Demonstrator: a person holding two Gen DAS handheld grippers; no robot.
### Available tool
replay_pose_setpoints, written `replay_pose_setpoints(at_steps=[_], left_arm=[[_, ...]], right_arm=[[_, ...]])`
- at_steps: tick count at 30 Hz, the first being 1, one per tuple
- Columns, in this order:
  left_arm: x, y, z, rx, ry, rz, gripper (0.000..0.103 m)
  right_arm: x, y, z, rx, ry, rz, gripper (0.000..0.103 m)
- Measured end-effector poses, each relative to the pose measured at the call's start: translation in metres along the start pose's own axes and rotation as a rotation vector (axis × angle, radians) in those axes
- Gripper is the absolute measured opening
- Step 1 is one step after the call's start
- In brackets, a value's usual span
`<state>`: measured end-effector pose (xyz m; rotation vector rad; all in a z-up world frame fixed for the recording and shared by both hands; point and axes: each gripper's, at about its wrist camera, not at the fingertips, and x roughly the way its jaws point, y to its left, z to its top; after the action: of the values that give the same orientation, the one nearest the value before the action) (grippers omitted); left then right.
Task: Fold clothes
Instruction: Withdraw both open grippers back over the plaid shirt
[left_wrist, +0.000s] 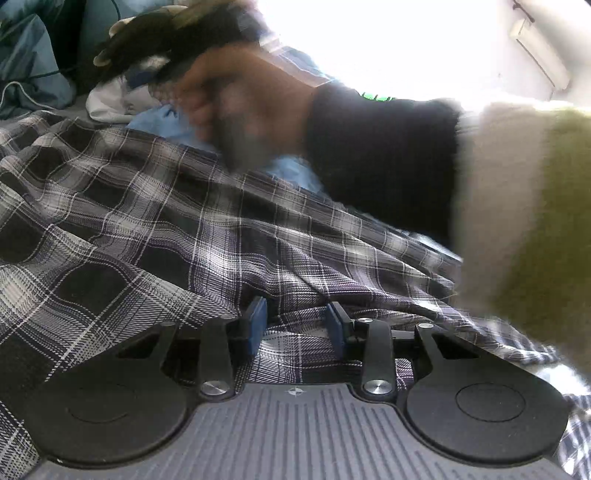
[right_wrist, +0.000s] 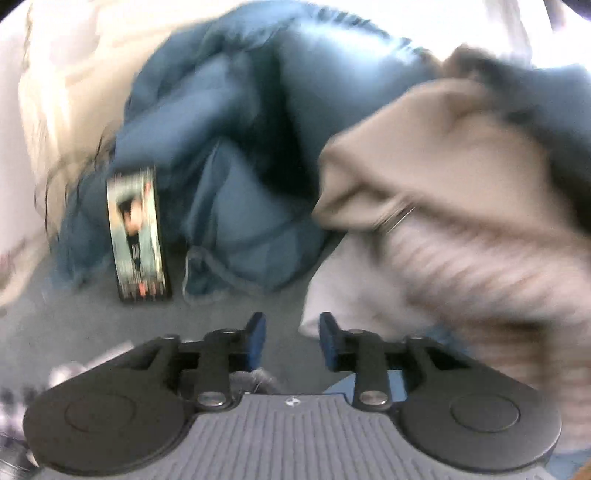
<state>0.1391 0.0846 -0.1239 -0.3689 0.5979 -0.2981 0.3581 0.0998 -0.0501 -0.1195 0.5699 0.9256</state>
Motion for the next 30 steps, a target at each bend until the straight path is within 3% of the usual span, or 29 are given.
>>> replay_pose_setpoints(at_steps=[3, 9, 15, 18, 21, 23, 28, 30], left_arm=[[-0.002, 0.005, -0.001, -0.005, -0.001, -0.004, 0.035], [0.000, 0.005, -0.002, -0.009, -0.002, -0.011, 0.036], [-0.011, 0.003, 0.003, -0.003, -0.002, -0.038, 0.037], [-0.017, -0.013, 0.004, 0.090, 0.000, -0.064, 0.037], [-0.022, -0.030, 0.004, 0.183, 0.003, -0.089, 0.038], [-0.021, -0.047, 0.004, 0.251, 0.006, -0.095, 0.039], [0.006, -0.078, 0.004, 0.326, 0.070, -0.098, 0.040], [0.017, -0.081, 0.001, 0.336, 0.084, -0.088, 0.040]], right_arm=[[-0.078, -0.010, 0.020, -0.014, -0.050, -0.087, 0.036], [-0.294, -0.025, 0.037, 0.007, -0.179, -0.378, 0.036], [-0.522, -0.004, 0.013, 0.007, -0.346, -0.694, 0.036], [-0.582, 0.007, -0.007, -0.003, -0.337, -0.789, 0.036], [-0.588, 0.007, -0.034, 0.007, -0.241, -0.768, 0.037], [-0.557, -0.005, -0.057, 0.012, -0.153, -0.700, 0.037], [-0.426, -0.058, -0.116, 0.030, 0.043, -0.543, 0.035], [-0.375, -0.085, -0.135, 0.046, 0.081, -0.492, 0.035]])
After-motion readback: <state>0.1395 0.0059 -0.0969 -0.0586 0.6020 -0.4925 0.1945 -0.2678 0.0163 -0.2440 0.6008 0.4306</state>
